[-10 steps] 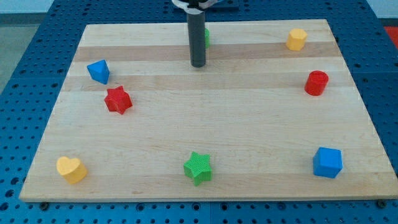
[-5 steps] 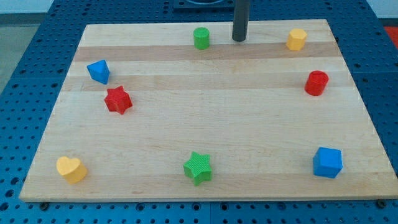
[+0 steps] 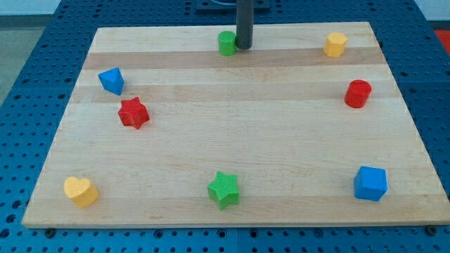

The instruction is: Place the green circle towards the top left corner

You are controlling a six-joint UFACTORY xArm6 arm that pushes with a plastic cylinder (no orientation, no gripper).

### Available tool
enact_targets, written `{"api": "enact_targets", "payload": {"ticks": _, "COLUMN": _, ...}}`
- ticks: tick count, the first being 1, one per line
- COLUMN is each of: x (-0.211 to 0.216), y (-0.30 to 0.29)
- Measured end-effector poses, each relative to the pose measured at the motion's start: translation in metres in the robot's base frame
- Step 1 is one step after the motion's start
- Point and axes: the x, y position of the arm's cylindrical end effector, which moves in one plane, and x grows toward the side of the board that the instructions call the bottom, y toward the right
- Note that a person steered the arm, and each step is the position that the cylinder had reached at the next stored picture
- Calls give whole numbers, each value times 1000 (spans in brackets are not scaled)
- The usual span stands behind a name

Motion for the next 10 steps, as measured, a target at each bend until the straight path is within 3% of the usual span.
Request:
{"api": "enact_targets", "payload": {"ticks": 6, "x": 19, "y": -88}}
{"api": "enact_targets", "payload": {"ticks": 8, "x": 4, "y": -21}}
{"api": "enact_targets", "payload": {"ticks": 10, "x": -14, "y": -37}}
